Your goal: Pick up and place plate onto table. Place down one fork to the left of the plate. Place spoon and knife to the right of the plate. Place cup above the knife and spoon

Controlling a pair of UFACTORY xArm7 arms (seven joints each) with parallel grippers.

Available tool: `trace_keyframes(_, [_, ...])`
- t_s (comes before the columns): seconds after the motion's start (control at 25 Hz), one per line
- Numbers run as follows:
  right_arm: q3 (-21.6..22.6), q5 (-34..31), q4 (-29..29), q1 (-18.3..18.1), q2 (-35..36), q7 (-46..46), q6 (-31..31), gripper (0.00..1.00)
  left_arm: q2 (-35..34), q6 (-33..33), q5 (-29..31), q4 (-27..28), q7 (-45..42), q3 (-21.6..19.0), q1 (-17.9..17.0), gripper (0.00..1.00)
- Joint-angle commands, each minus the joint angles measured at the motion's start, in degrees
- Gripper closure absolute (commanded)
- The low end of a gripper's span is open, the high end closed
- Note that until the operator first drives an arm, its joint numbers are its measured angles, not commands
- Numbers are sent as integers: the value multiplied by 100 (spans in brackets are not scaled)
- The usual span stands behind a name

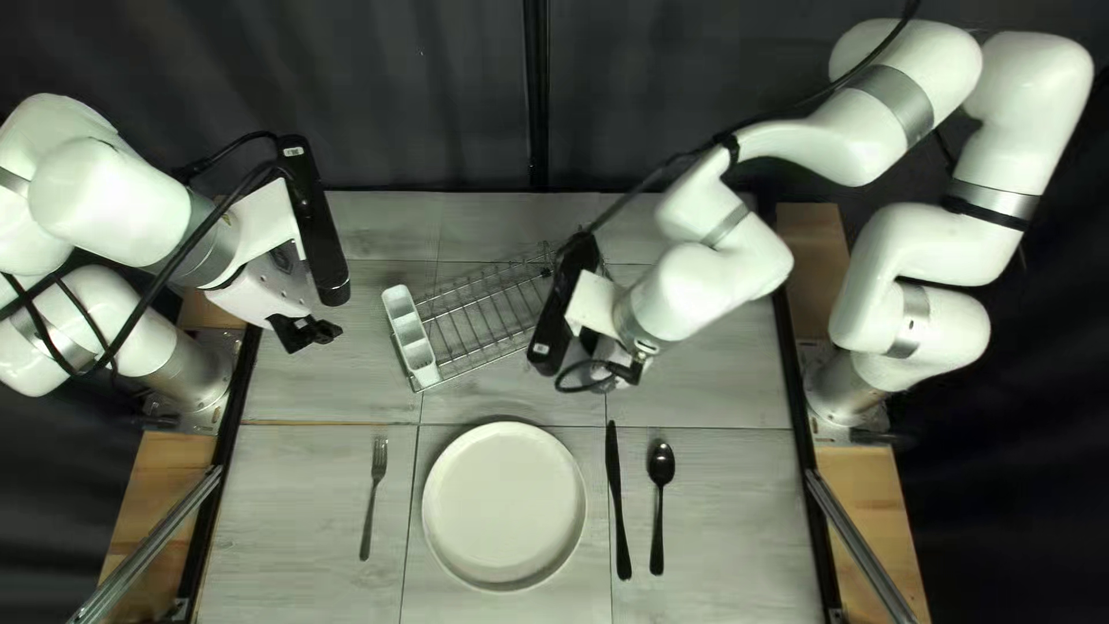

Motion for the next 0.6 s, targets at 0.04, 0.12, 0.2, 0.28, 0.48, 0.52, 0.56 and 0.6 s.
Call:
trace_keyframes(0.04, [-228,-7,45,116,-201,111,-53,100,0,0,0,0,0,0,0,0])
trace_keyframes(0.12, [-299,-24,19,150,-289,213,-92,100,0,0,0,0,0,0,0,0])
trace_keyframes(0.2, [-342,-29,11,189,-352,283,-122,100,0,0,0,0,0,0,0,0])
trace_keyframes(0.28, [-396,-47,2,250,-441,372,-175,100,0,0,0,0,0,0,0,0])
trace_keyframes(0.48, [-573,-129,-79,351,-566,507,-364,100,0,0,0,0,0,0,0,0])
trace_keyframes(0.52, [-600,-134,-82,366,-574,512,-385,100,0,0,0,0,0,0,0,0])
trace_keyframes(0.56, [-613,-137,-81,375,-582,517,-397,100,0,0,0,0,0,0,0,0])
trace_keyframes(0.6, [-649,-141,-78,399,-599,526,-423,100,0,0,0,0,0,0,0,0])
